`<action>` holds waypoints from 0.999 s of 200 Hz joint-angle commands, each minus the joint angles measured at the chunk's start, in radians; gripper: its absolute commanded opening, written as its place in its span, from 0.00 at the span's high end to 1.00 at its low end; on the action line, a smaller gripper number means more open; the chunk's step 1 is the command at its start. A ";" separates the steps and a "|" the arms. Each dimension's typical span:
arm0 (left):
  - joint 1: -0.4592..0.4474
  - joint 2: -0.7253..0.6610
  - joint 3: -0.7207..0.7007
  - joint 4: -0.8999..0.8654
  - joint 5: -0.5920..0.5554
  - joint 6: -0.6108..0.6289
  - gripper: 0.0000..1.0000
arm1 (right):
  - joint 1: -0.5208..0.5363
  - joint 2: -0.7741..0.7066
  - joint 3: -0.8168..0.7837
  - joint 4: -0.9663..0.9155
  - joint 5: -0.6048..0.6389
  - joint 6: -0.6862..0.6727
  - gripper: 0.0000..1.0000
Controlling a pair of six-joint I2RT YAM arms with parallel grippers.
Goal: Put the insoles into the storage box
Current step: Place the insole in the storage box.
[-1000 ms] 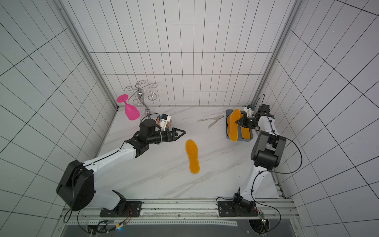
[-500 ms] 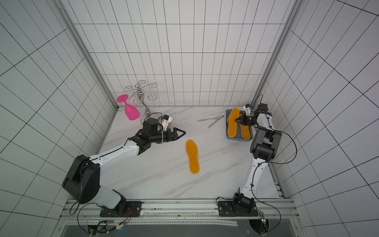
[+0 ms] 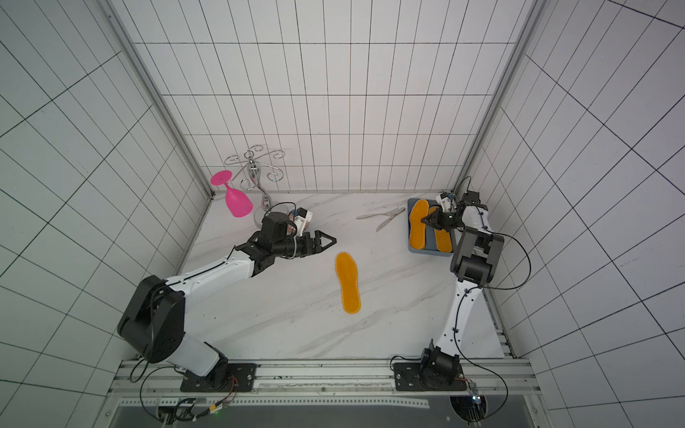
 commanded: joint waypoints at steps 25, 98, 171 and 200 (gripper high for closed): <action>0.005 0.015 0.038 -0.053 -0.031 0.044 0.01 | -0.009 0.046 0.083 -0.077 0.035 0.001 1.00; 0.001 0.009 0.033 -0.086 -0.045 0.054 0.01 | -0.007 0.058 0.089 -0.135 0.072 -0.013 1.00; -0.001 0.013 0.033 -0.103 -0.053 0.061 0.01 | 0.005 0.071 0.111 -0.154 0.116 -0.010 0.91; -0.003 0.013 0.036 -0.118 -0.057 0.072 0.01 | 0.017 0.079 0.130 -0.159 0.147 -0.005 0.85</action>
